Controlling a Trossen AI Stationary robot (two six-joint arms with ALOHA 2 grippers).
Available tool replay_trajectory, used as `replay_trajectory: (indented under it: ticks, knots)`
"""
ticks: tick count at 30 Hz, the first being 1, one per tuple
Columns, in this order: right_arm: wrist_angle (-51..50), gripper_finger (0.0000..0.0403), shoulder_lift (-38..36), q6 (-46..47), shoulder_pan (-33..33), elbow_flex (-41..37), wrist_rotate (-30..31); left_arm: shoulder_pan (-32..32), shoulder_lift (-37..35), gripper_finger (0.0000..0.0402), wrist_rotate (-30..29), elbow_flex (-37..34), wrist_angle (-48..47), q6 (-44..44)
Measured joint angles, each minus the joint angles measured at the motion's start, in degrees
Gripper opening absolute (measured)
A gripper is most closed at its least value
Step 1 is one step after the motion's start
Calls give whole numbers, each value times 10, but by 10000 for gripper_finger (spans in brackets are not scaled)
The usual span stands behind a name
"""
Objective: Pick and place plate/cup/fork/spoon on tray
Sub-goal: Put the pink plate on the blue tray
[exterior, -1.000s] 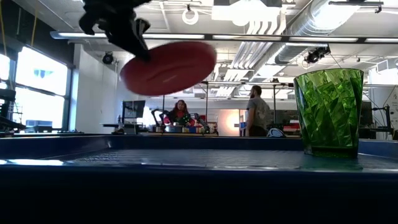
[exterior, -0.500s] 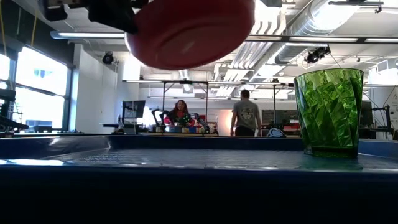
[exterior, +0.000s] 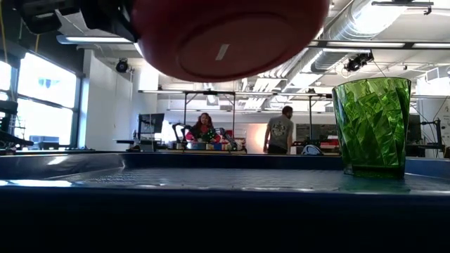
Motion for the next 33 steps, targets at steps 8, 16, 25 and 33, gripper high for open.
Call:
replay_trajectory:
  ticks: [8,16,25,33]
  knots:
    - [0,136,0,1,0,0,0,-30,61,1,-2,0,6,19]
    - [0,136,0,1,0,0,5,-46,117,1,-2,0,19,38]
    - [0,136,0,1,0,0,5,-46,171,1,-2,0,55,40]
    - [0,136,0,1,0,0,5,-47,198,1,11,0,97,49]
